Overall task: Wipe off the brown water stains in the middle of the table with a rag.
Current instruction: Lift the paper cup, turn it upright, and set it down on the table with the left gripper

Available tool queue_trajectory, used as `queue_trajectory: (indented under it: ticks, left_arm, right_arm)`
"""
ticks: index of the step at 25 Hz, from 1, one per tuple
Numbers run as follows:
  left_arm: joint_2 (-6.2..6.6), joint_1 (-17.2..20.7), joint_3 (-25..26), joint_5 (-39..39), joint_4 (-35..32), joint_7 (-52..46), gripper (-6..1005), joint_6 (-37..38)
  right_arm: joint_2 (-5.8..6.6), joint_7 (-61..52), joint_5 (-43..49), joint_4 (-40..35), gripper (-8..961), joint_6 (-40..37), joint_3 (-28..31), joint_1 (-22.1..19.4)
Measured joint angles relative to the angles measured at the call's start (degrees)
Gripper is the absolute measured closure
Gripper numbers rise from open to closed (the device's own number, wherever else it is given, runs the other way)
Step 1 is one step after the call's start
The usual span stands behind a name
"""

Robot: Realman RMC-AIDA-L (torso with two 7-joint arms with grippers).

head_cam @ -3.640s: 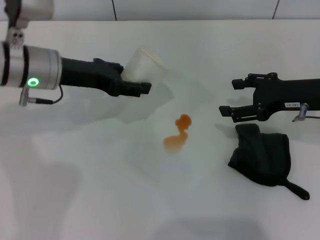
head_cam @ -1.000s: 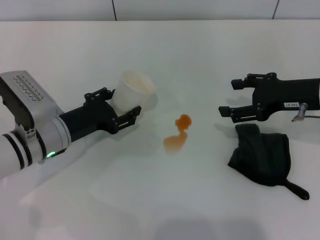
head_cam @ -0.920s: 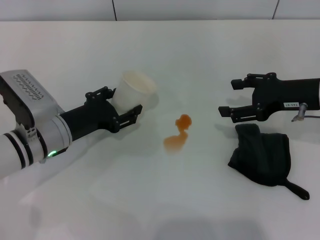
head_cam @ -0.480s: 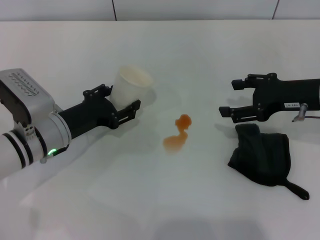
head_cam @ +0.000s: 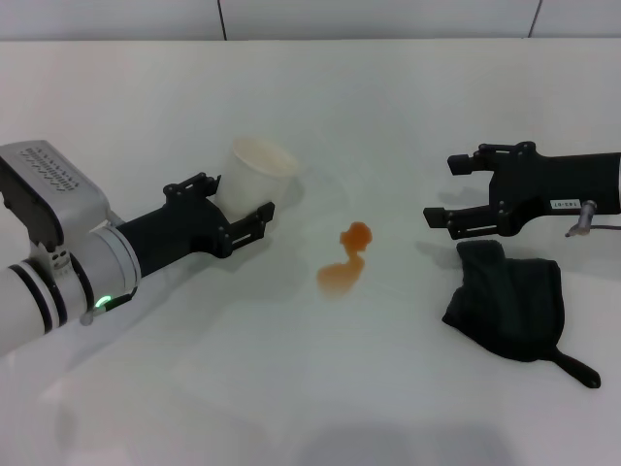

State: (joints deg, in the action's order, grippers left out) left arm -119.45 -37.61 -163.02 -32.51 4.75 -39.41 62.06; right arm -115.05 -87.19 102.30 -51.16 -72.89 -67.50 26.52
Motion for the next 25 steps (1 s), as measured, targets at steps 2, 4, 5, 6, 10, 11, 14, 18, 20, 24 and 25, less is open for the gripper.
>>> queue_trajectory:
  ticks: [2,4,5,6,10,11,14,18,20,24,25]
  left_arm:
    - [0.0,0.2,0.0,0.4,0.0,-0.4,288,-0.1]
    - [0.01,0.4,0.0,0.7,0.0,-0.6,288,-0.3]
    - [0.01,0.5,0.0,0.8,0.0,-0.6,288,-0.4]
    - [0.01,0.6,0.0,0.9,0.0,-0.6,288,-0.5]
    - [0.01,0.7,0.0,1.4,0.0,-0.7,288,-0.6]
    - [0.01,0.8,0.0,1.4,0.0,-0.7,287,-0.6]
    - [0.01,0.9,0.0,1.5,0.0,-0.8,284,-0.6]
    - [0.37,0.7,0.0,3.1,0.4,-3.6,280,-0.2]
    - [0.49,0.3,0.0,4.6,0.9,-5.6,279,-0.1]
    - [0.54,0.0,0.0,5.4,1.7,-7.0,275,0.0]
    - [0.53,0.0,0.0,5.5,1.7,-7.0,274,0.0]
  right_arm:
    - [0.0,0.0,0.0,0.0,95,0.0,0.0,0.0]
    - [0.0,0.0,0.0,0.0,95,0.0,0.0,0.0]
    - [0.0,0.0,0.0,0.0,95,0.0,0.0,0.0]
    - [0.0,0.0,0.0,0.0,95,0.0,0.0,0.0]
    - [0.0,0.0,0.0,0.0,95,0.0,0.0,0.0]
    - [0.0,0.0,0.0,0.0,95,0.0,0.0,0.0]
    - [0.0,0.0,0.0,0.0,95,0.0,0.0,0.0]
    - [0.0,0.0,0.0,0.0,95,-0.2,0.1,-0.1]
    - [0.0,0.0,0.0,0.0,95,-0.2,0.1,-0.2]
    - [0.0,0.0,0.0,-0.1,96,-0.2,0.1,0.0]
    - [0.0,0.0,0.0,-0.1,96,-0.2,0.0,0.0]
